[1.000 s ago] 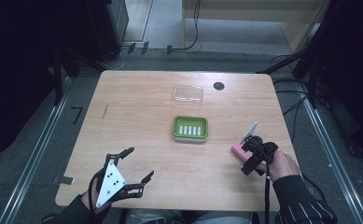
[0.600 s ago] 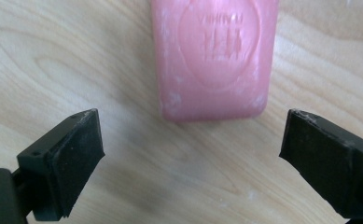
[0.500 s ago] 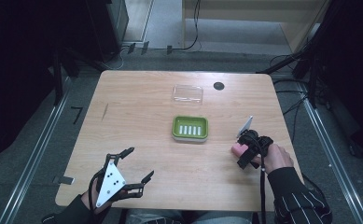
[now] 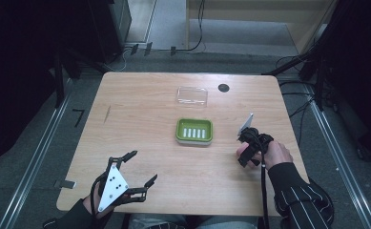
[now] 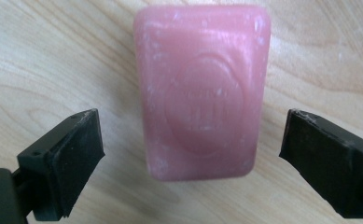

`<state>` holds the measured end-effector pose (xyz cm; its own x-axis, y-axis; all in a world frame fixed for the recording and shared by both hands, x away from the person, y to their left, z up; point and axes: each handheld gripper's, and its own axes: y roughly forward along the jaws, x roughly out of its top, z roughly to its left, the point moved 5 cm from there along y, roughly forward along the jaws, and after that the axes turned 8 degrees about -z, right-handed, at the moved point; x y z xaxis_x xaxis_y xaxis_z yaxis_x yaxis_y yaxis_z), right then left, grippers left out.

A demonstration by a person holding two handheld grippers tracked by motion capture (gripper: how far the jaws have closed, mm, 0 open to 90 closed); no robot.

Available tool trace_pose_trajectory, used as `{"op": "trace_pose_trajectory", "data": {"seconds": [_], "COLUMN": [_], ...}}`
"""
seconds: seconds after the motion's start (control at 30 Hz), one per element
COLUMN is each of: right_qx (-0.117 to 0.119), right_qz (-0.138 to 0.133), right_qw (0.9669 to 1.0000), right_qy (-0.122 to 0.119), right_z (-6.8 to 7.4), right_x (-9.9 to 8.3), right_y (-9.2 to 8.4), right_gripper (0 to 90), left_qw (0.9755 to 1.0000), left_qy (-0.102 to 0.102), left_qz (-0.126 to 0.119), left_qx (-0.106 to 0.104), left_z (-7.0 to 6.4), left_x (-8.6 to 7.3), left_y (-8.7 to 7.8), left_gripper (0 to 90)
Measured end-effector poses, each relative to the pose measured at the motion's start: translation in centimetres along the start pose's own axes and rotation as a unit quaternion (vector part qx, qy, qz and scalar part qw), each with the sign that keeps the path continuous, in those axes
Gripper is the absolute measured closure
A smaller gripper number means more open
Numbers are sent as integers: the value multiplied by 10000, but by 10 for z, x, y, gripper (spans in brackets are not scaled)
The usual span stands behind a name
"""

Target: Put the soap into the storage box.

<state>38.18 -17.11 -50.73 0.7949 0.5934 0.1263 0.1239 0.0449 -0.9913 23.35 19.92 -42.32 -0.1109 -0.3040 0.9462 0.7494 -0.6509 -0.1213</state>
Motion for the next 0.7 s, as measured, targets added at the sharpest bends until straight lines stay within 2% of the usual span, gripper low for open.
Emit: {"op": "trace_pose_trajectory", "data": {"seconds": [0.33,0.43,0.6,0.7], "right_qx": [58,69,136,90], "right_qz": [71,16,9,-29], "right_qw": [9999,9999,9997,9998], "right_qy": [-96,-121,-179,-184], "right_z": [-1,-1,0,-1], "right_x": [9,11,12,12], "right_y": [5,6,8,7], "right_gripper": [60,130,169,221], "left_qw": [10000,10000,10000,10000], "left_qy": [-5,-3,-4,-7], "left_qz": [-2,0,0,-2], "left_qx": [-3,-7,-7,-2], "left_z": [0,0,0,0], "left_x": [0,0,0,0], "left_y": [0,0,0,0], "left_gripper": [137,137,137,137]}}
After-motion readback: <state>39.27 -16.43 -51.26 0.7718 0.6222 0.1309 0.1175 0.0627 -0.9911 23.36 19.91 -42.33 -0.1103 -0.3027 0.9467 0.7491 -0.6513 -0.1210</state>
